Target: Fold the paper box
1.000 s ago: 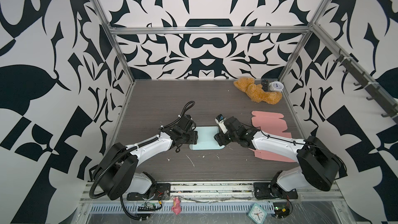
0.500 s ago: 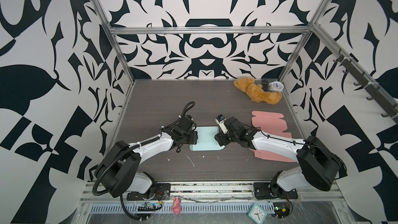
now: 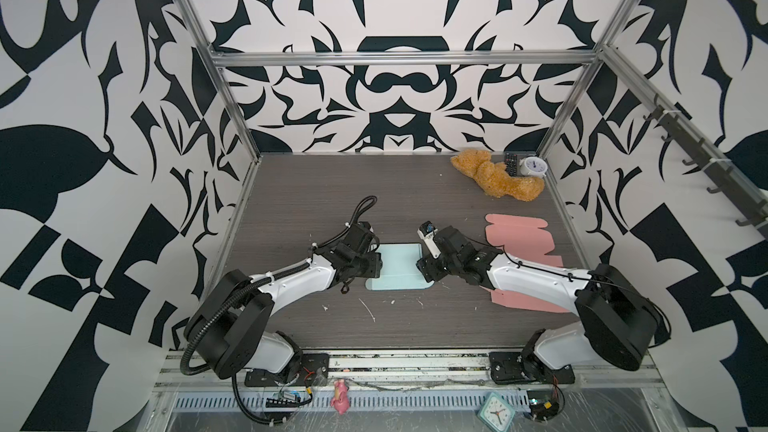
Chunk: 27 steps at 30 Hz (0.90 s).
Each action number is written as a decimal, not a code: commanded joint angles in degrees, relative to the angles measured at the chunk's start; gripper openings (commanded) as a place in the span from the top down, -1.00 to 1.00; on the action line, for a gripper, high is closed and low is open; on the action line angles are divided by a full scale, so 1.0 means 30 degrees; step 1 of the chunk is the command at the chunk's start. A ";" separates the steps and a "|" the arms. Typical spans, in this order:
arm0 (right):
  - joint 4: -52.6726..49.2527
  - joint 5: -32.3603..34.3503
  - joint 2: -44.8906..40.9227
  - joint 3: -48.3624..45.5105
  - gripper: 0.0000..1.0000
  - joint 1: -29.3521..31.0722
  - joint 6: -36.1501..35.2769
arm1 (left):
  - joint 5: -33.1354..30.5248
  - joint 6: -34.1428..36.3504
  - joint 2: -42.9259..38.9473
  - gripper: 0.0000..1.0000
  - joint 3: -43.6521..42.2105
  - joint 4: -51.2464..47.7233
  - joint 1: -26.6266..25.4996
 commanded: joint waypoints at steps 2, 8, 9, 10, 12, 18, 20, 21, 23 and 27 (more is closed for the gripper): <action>-0.0776 0.0343 -0.1646 0.0533 -0.63 -0.0013 0.0459 | -0.0081 -0.0099 -0.0409 -0.21 -0.0133 -0.0880 0.0067; -0.1488 -0.0497 -0.3087 0.0250 -0.63 0.0159 0.1051 | 0.0479 0.0439 -0.1708 -0.36 0.0138 -0.1831 0.0067; -0.1692 -0.0691 -0.3169 0.0174 -0.63 0.0171 0.1147 | 0.0526 0.0436 -0.1981 -0.36 0.0036 -0.1970 0.0052; -0.1882 -0.0897 -0.3284 0.0097 -0.63 0.0215 0.1237 | 0.0598 0.0439 -0.2351 -0.37 -0.0102 -0.2188 0.0038; -0.1979 -0.1274 -0.3656 -0.0211 -0.63 0.0248 0.1582 | 0.0703 0.0334 -0.3103 -0.37 -0.0424 -0.2543 -0.0105; -0.1599 -0.3065 -0.4578 -0.0851 -0.60 0.0590 0.2968 | 0.1751 -0.0227 -0.5210 -0.36 -0.1357 -0.2859 -0.0974; -0.1502 -0.3278 -0.4559 -0.0952 -0.59 0.0767 0.3276 | 0.1958 -0.0336 -0.5627 -0.36 -0.1610 -0.3009 -0.1271; -0.1481 -0.3300 -0.4520 -0.0994 -0.59 0.0847 0.3386 | 0.2018 -0.0442 -0.5797 -0.36 -0.1744 -0.3044 -0.1335; -0.1381 -0.3330 -0.4310 -0.1100 -0.59 0.1035 0.3610 | 0.2089 -0.0735 -0.5917 -0.36 -0.2002 -0.3033 -0.1586; -0.1011 -0.3467 -0.3838 -0.1218 -0.58 0.1350 0.4028 | 0.1992 -0.1152 -0.5687 -0.37 -0.2175 -0.2881 -0.2179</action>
